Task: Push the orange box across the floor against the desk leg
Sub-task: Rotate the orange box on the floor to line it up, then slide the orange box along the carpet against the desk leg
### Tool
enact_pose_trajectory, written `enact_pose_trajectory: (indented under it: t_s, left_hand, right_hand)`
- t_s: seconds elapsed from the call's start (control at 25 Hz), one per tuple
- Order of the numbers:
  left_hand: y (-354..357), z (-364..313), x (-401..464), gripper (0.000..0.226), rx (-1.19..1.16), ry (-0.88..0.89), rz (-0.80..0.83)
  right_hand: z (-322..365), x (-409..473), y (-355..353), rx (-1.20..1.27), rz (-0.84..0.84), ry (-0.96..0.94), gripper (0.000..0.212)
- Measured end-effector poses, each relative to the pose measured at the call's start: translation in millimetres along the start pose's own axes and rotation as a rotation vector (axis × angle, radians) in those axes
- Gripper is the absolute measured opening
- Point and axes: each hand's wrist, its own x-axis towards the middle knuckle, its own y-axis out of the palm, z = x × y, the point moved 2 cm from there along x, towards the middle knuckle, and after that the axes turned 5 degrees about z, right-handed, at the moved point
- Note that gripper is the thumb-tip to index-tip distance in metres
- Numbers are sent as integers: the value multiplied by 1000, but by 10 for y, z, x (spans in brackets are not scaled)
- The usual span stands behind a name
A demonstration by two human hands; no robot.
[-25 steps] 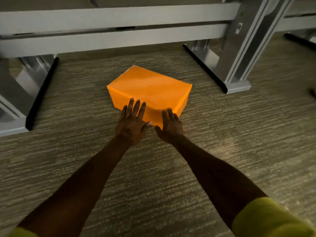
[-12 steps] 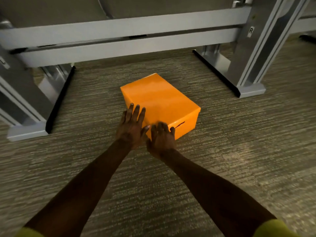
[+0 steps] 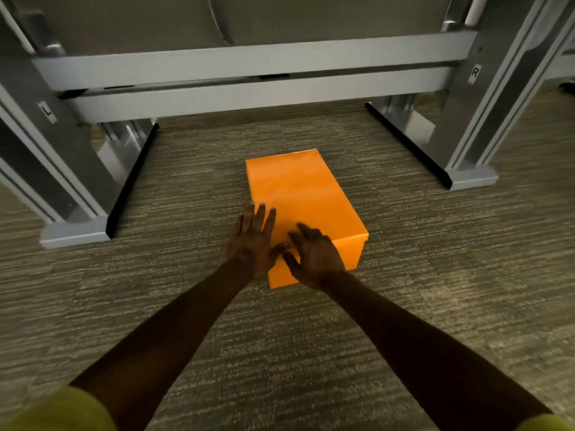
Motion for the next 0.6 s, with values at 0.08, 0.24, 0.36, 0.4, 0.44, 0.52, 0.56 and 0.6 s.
enact_pose_trajectory:
  t_s: [0.08,0.24,0.36,0.4,0.44,0.52,0.56,0.6]
  left_hand:
    - [115,-71,-41,89,13,17,80]
    - [199,-139,46,84,25,13,262]
    - [179,-87,70,86,-110,0,326]
    - [164,-28,57,88,-191,-17,312]
    - [141,53,41,92,-295,-49,292]
    - [99,240,8,99,-486,-134,260]
    - [88,320,-12,101,-553,-177,247]
    - [89,376,-31,102,-614,-222,233]
  right_hand:
    - [-208,46,-96,-16,9,149,71]
    - [-648,24,-173,25,111,453,91]
    - [-729,10,-153,122,158,495,100]
    - [-723,25,-146,134,134,489,101]
    - [-713,44,-151,157,92,492,102]
    - [-699,64,-148,263,17,553,104]
    - [-689,64,-126,328,13,604,106]
    - [-658,62,-91,386,35,654,107]
